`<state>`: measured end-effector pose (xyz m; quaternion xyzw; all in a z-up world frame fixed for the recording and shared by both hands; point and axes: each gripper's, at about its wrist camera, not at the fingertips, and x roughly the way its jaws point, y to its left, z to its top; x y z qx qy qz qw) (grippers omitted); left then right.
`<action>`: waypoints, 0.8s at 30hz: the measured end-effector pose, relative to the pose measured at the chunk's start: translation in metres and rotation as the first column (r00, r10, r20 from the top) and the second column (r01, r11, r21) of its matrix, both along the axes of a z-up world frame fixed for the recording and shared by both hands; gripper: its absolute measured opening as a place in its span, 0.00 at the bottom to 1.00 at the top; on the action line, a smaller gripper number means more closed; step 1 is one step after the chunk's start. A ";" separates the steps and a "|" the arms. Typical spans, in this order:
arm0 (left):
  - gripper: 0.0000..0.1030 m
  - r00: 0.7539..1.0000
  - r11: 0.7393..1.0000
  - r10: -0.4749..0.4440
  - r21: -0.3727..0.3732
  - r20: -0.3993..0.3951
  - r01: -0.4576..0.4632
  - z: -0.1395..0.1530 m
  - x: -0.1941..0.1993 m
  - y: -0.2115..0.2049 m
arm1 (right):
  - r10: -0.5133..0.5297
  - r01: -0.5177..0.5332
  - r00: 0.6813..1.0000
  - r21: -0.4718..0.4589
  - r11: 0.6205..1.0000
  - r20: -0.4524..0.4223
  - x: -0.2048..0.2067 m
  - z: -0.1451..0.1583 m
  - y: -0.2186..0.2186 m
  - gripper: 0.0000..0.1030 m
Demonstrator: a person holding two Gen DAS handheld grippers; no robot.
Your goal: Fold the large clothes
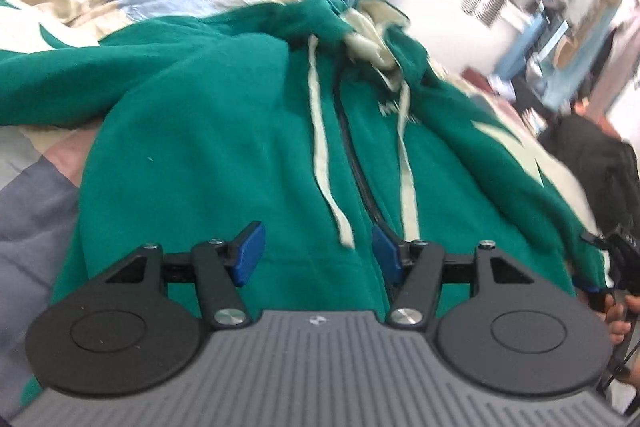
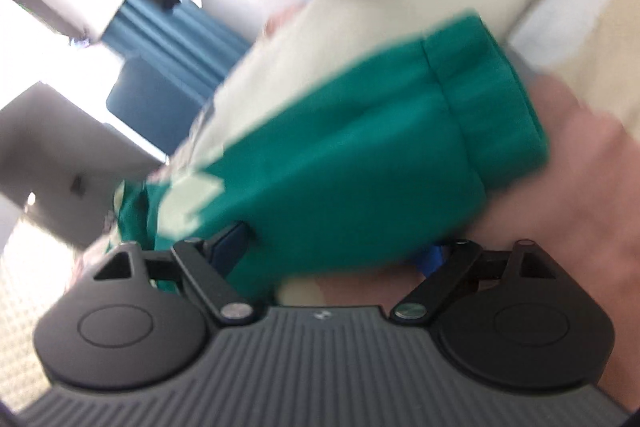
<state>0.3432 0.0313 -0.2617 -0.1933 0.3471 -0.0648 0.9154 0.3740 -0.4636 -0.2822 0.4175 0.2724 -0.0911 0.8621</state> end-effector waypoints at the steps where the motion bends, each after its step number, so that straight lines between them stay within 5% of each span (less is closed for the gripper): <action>1: 0.63 1.000 1.000 0.015 -0.016 0.006 -0.015 -0.001 0.003 0.003 | -0.015 0.016 1.000 -0.030 0.999 0.015 0.004 0.003 0.001 0.79; 2: 0.62 1.000 0.999 0.028 -0.031 0.011 -0.028 -0.002 0.006 0.006 | -0.028 0.030 0.999 -0.076 0.997 0.017 0.008 0.007 0.002 0.71; 4: 0.62 0.999 0.998 0.046 -0.046 0.015 -0.045 -0.002 0.010 0.011 | -0.079 0.078 0.997 -0.138 0.987 0.001 0.014 0.013 0.000 0.32; 7: 0.62 0.999 0.997 0.045 -0.061 0.005 -0.045 -0.003 0.015 0.016 | -0.098 0.096 0.995 -0.162 0.982 -0.007 0.019 0.022 -0.002 0.16; 18: 0.62 0.999 0.999 0.042 -0.026 0.013 -0.041 0.000 0.009 0.017 | -0.063 0.135 0.982 -0.437 0.889 0.175 0.056 0.142 -0.018 0.10; 24: 0.62 0.999 0.999 0.040 0.023 0.010 -0.040 0.001 0.007 0.016 | -0.185 0.265 0.963 -0.597 0.757 0.194 0.083 0.171 -0.059 0.10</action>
